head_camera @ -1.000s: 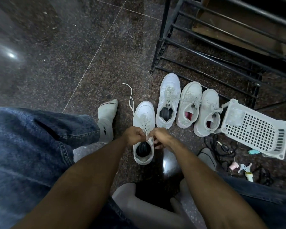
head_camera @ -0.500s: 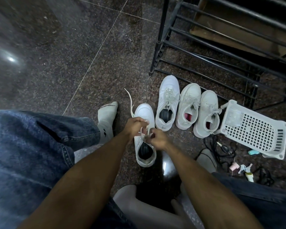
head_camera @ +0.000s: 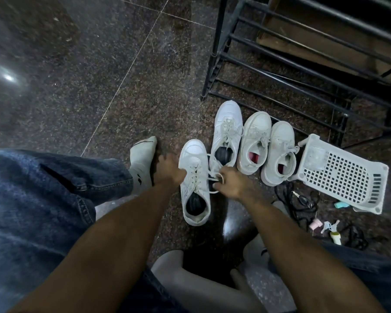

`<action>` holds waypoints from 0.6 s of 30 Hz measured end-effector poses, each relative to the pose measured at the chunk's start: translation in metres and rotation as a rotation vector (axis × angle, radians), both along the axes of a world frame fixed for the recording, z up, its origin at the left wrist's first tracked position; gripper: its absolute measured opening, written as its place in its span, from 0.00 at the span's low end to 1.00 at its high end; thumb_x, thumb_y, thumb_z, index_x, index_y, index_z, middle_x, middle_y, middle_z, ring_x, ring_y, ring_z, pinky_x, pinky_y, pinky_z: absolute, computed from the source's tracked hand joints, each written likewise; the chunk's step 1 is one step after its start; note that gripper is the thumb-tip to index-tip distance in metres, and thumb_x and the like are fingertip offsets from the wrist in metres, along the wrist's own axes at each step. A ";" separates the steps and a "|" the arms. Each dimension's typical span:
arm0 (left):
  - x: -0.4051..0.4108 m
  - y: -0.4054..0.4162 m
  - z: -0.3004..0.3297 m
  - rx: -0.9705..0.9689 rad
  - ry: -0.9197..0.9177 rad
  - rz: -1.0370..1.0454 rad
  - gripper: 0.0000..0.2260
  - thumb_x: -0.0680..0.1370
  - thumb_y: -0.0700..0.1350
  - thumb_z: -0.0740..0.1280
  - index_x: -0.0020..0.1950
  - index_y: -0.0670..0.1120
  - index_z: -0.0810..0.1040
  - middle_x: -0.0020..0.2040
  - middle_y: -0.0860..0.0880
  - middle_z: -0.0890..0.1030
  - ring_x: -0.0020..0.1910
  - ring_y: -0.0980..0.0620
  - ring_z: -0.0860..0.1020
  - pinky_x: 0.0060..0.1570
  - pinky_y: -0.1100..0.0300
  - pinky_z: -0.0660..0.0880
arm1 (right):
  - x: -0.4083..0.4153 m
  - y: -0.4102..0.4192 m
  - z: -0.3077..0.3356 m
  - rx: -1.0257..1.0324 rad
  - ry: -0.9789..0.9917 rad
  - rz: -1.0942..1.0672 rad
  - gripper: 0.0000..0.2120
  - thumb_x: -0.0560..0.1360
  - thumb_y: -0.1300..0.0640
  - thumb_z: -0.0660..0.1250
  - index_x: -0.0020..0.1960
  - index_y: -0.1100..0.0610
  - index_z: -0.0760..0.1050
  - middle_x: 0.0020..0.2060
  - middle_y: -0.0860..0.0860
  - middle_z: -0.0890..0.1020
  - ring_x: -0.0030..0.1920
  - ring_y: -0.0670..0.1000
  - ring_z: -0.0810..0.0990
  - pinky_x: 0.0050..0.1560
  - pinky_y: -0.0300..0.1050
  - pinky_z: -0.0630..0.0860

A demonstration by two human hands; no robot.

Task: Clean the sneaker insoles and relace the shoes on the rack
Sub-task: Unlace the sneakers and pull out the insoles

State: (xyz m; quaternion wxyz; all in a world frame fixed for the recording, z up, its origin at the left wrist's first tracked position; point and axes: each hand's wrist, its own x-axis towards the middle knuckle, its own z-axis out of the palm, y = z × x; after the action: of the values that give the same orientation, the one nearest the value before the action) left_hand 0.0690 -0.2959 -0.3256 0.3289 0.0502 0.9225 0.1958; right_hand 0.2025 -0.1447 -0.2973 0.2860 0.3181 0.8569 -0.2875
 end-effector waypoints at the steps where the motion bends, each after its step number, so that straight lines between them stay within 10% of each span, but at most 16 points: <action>1: 0.012 -0.005 0.000 0.019 -0.052 -0.063 0.15 0.68 0.43 0.67 0.54 0.47 0.72 0.57 0.47 0.69 0.53 0.45 0.73 0.54 0.50 0.75 | 0.003 -0.008 -0.002 0.069 -0.015 0.104 0.23 0.73 0.42 0.67 0.64 0.51 0.67 0.59 0.53 0.75 0.56 0.57 0.78 0.57 0.56 0.74; 18: 0.048 -0.015 -0.012 -0.181 -0.030 -0.364 0.19 0.75 0.46 0.65 0.61 0.45 0.62 0.58 0.39 0.77 0.55 0.36 0.77 0.50 0.48 0.74 | 0.013 -0.046 -0.027 0.214 0.015 0.217 0.13 0.79 0.51 0.59 0.59 0.57 0.73 0.57 0.57 0.78 0.57 0.61 0.77 0.54 0.50 0.71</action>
State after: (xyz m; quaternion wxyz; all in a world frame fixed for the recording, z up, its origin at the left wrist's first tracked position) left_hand 0.1169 -0.3113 -0.3379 0.3760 0.1835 0.9069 0.0500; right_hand 0.2159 -0.1907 -0.3247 0.2733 0.2502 0.9142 -0.1641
